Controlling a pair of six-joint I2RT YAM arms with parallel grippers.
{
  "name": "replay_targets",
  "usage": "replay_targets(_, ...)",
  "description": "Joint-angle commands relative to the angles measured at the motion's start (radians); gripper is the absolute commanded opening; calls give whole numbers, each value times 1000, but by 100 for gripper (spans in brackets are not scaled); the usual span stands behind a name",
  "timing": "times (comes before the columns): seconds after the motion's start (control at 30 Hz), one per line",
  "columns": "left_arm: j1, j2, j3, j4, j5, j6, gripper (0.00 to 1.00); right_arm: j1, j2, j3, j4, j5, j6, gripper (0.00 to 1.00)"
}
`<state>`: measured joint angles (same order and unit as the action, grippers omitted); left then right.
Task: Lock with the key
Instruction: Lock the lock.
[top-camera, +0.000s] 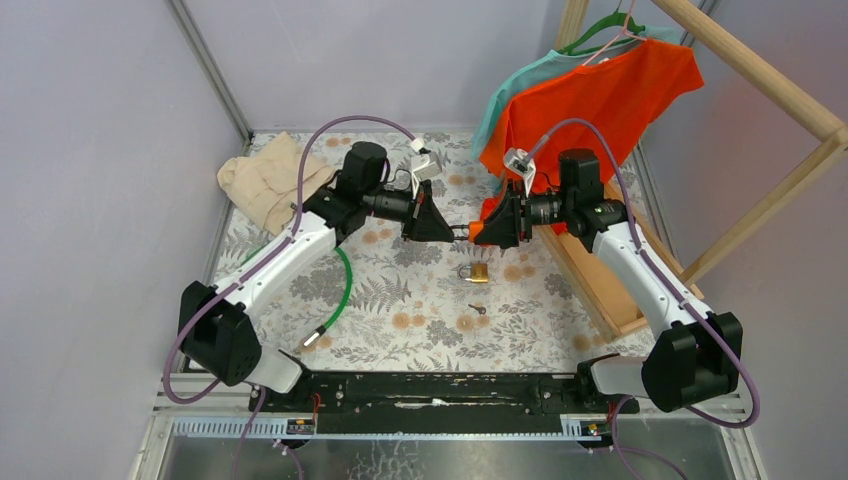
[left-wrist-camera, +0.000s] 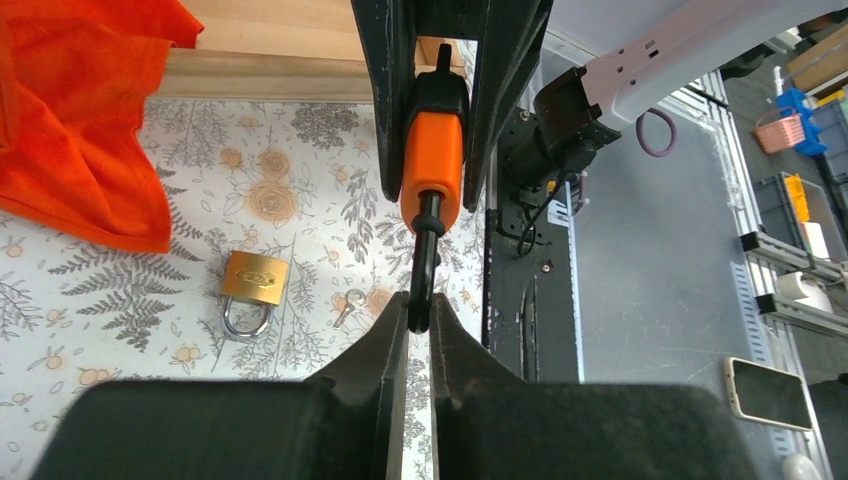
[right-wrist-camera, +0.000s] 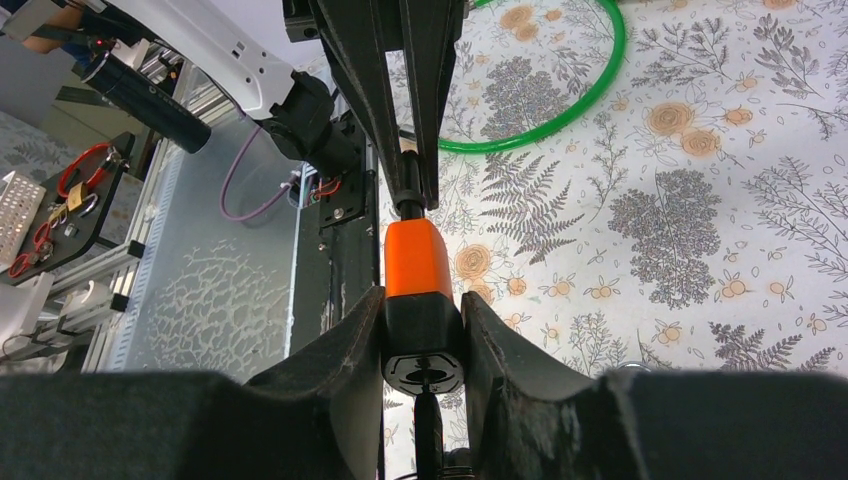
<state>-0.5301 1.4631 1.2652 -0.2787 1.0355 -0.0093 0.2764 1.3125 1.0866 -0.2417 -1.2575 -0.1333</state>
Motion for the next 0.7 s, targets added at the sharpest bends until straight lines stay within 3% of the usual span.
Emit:
replay_targets(0.0,-15,2,-33,170,40,-139,0,3,-31,7,61,-24,-1,0)
replay_targets(0.3,-32,8,-42,199,33,-179,0,4,-32,-1,43,-11,-34,0)
replay_targets(0.67,-83,51,-32,263,-22,-257,0,19,-20,-12,135,-33,58,0)
